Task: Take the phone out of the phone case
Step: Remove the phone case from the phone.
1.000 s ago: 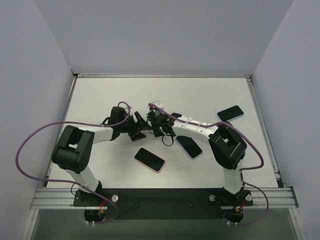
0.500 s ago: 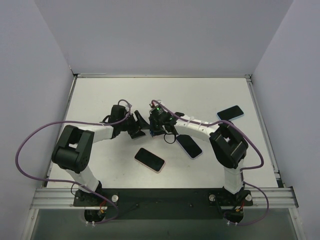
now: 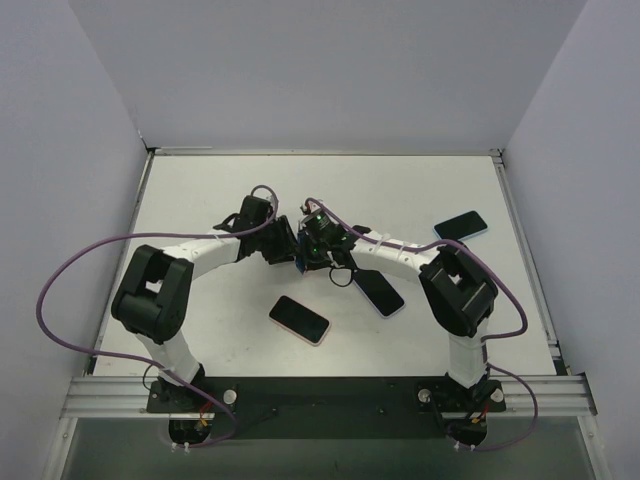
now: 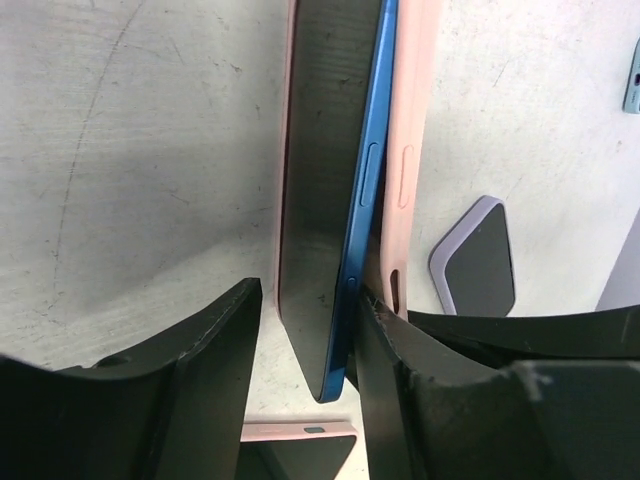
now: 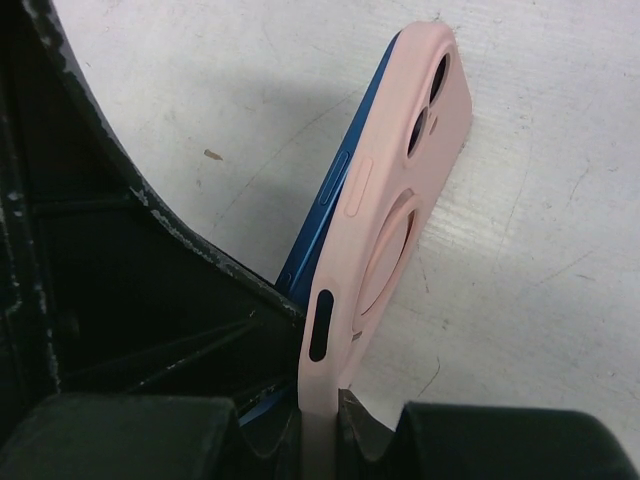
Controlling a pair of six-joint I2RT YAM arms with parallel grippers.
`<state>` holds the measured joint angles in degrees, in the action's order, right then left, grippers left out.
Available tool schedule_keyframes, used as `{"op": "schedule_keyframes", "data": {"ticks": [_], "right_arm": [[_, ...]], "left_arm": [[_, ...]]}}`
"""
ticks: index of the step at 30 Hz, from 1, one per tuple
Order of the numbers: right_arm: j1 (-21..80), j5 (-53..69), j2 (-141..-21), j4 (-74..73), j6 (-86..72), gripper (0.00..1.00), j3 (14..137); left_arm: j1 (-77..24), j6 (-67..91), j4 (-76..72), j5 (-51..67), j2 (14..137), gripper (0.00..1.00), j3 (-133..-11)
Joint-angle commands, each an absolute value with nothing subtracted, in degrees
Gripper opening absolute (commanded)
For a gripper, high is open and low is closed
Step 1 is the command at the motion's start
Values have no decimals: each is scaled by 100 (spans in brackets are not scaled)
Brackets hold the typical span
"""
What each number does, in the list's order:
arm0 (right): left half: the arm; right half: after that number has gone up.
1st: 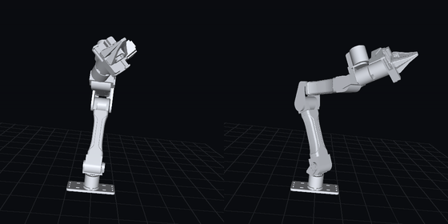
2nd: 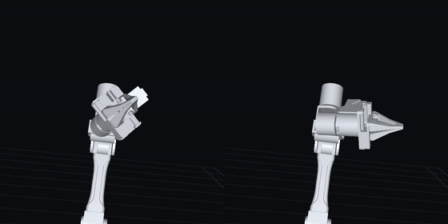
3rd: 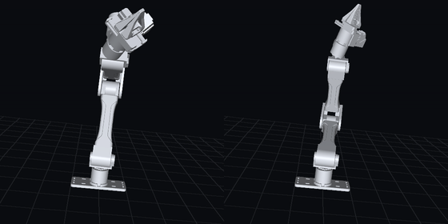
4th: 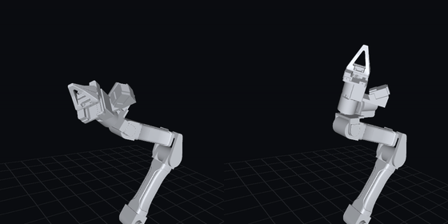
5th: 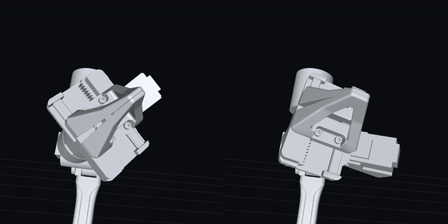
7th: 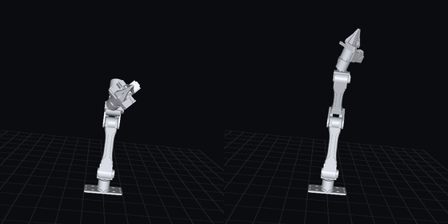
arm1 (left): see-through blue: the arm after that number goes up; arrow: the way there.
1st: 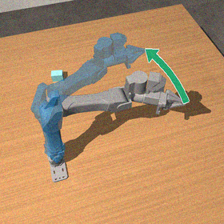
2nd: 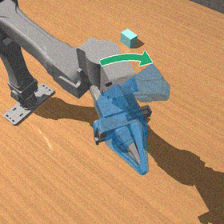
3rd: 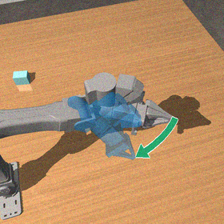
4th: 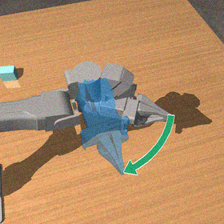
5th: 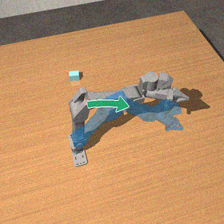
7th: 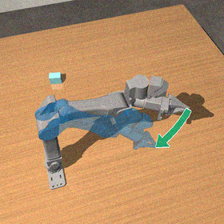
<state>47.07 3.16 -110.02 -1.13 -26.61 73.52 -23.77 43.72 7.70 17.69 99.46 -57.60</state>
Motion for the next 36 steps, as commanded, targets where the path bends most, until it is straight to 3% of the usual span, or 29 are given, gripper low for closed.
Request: {"op": "schedule_keyframes", "data": {"ticks": [1, 10, 14, 17, 18, 36], "right_arm": [[4711, 764, -11215, -53, -2830, 0, 7014], [4579, 940, -11101, 281, -2997, 0, 6768], [4483, 1037, -11048, 413, -3085, 0, 6636], [4421, 1020, -10978, 430, -3094, 0, 6592], [4395, 1028, -10960, 439, -3094, 0, 6531], [3621, 536, -9484, 123, -2822, 0, 5731]], "left_arm": [[-2531, 4017, 1248, 1257, 10186, 48, -5994], [-2944, 3841, 1661, 458, 10643, 39, -6293], [-2979, 3806, 1793, 255, 10810, 26, -6302], [-2979, 3806, 1854, 220, 10889, 2, -6319], [-2979, 3806, 1915, 202, 10898, 0, -6354], [-2348, 3516, 2382, 1000, 9440, 0, -6768]]}}
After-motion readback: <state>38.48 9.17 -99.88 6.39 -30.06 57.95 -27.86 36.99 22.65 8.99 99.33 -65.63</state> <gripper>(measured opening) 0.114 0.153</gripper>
